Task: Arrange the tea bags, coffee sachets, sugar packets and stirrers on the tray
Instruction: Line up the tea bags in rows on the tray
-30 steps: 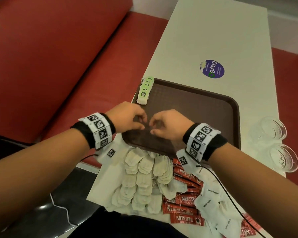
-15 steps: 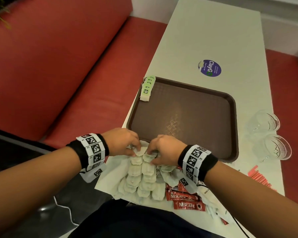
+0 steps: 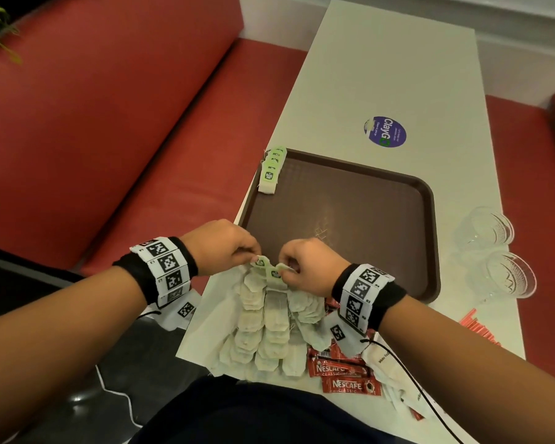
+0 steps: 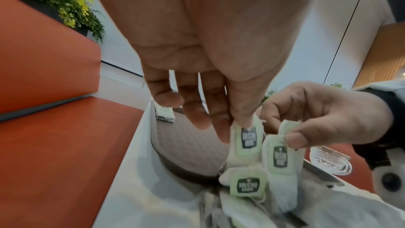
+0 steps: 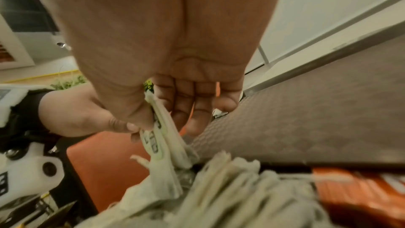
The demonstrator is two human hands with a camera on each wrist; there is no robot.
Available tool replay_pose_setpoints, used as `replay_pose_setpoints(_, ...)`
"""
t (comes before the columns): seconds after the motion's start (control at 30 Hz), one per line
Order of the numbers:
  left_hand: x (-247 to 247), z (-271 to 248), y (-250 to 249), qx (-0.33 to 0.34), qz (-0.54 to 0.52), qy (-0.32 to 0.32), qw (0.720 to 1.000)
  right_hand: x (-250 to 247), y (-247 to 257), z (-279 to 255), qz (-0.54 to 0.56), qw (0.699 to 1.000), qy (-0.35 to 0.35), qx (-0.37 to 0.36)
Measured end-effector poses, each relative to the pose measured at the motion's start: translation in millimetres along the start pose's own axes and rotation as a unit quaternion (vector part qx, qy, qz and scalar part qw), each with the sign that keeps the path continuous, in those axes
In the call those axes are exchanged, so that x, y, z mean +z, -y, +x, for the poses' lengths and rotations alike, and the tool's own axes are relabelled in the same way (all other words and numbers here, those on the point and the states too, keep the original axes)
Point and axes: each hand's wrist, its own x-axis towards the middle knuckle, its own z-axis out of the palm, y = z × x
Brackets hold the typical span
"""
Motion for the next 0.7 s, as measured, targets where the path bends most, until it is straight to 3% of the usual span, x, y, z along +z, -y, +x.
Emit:
replay_pose_setpoints(0.17,-14.8,6.7,-1.5,0.001,-0.013,-0.034,0.999,-11.4,-1.2,3.2,0.094,0.993,-0.059,0.031)
replay_pose_setpoints(0.33,-27.3,19.5,0.5,-0.012,-0.009,-0.055,0.998,-15.3,-7.0,11.1,0.102,0.991,-0.075,0.036)
replay_pose_setpoints(0.57,-46.0,69.2,31.0,-0.106,-0.010,-0.097,0.990,-22.3,-17.6,16.8,0.105,0.987,-0.105,0.058)
replay_pose_setpoints(0.7,-52.6,110.0,49.2,-0.153,0.001,-0.082,0.985,-26.2,-20.8,18.6,0.125,0.982,-0.119,0.070)
